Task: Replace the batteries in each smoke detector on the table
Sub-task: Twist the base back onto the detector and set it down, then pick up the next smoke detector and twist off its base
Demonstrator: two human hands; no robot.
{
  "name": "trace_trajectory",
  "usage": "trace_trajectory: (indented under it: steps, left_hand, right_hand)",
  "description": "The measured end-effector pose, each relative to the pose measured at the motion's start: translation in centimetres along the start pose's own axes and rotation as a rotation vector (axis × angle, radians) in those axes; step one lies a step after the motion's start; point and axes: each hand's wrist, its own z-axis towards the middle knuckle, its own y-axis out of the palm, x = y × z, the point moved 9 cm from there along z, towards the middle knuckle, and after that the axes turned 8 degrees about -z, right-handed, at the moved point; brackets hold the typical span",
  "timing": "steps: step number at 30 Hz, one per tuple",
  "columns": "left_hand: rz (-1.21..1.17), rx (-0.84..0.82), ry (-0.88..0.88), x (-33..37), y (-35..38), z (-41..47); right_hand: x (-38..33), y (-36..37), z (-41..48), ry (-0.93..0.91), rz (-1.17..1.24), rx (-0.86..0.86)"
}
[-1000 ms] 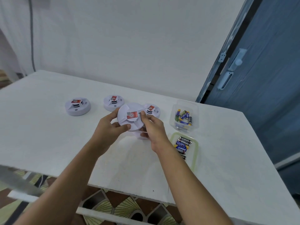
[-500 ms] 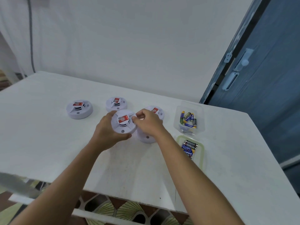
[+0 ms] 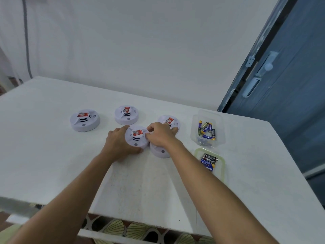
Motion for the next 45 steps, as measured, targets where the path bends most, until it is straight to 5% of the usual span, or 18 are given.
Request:
trace_trajectory:
  steps: [15, 19, 26, 38, 45]
  left_hand:
    - [-0.172, -0.078, 0.022, -3.0, -1.9, -0.7]
    - [0.032, 0.066, 0.05, -6.5, -3.8, -0.1]
    - [0.357, -0.022, 0.071, -8.7, -2.2, -0.7]
    - [0.385, 0.018, 0.071, -8.7, -2.3, -0.5]
    - [0.323, 0.046, 0.072, -8.6, -2.6, -0.4]
  right_hand:
    - [-2.9, -0.7, -0.8, -0.031, -0.107, 0.098]
    - [-4.9, -0.3, -0.3, -0.08, -0.002, 0.102]
    - [-8.8, -0.3, 2.8, -0.113, 0.063, 0.154]
    - [-9.2, 3.2, 9.4, -0.01, -0.039, -0.061]
    - [-8.5, 2.3, 10.2, 0.002, 0.202, 0.009]
